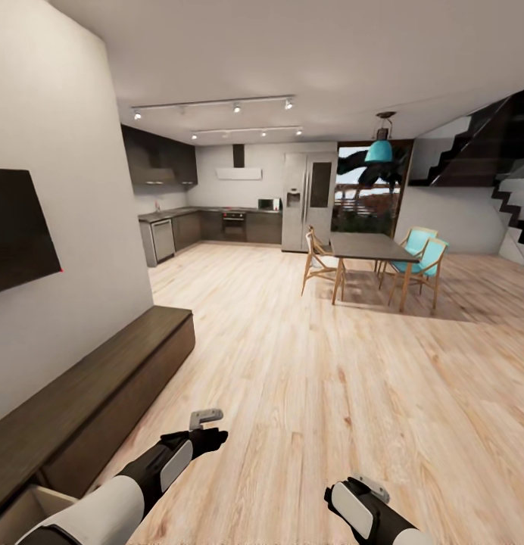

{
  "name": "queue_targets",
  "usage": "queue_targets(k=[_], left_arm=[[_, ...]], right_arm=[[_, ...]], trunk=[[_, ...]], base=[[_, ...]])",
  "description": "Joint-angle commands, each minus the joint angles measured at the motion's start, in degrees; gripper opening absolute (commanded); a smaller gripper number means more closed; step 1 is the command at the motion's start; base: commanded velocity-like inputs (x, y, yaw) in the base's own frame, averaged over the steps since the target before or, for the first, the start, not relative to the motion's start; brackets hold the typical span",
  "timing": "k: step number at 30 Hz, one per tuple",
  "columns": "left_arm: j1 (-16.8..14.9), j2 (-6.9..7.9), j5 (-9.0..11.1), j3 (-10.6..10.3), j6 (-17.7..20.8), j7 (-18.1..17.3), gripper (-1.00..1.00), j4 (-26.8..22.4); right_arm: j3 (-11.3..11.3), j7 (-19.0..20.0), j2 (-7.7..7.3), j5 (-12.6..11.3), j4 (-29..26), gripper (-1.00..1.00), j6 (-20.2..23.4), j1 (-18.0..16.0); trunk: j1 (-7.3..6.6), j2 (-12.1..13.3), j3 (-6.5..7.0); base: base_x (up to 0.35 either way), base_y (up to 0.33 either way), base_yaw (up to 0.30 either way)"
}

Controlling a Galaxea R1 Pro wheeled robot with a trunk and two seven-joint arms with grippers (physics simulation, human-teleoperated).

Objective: Place each of the two pumpkins and all three candles from the living room inside a cabinet in the living room (use any cabinet), then make sure every cabinet is closed, and position the cauldron so it is next to a table in the living room.

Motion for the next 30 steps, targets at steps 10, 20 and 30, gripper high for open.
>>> queue_targets(k=[10, 20, 30], left_arm=[[-0.03, 0.1, 0.56, -0.21, 0.13, 0.31, 1.0, -0.09], [-0.03, 0.13, 1.1, -0.08, 0.05, 0.27, 1.0, -0.09], [0.52, 0.13, 1.12, -0.12, 0.04, 0.25, 1.0, -0.09]], right_arm=[[0.41, -0.36, -0.02, -0.09, -0.11, 1.0, 0.35, 0.02], [0.41, -0.36, -0.03, -0.06, -0.16, 1.0, 0.33, 0.49], [0.41, -0.36, -0.13, -0.06, -0.16, 1.0, 0.32, 0.89]], trunk=[[0.0, -0.06, -1.03], [0.0, -0.06, -1.47], [0.0, -0.06, -1.5]], base=[[0.0, 0.0, -0.048], [0.0, 0.006, -0.049], [0.0, 0.212, -0.245]])
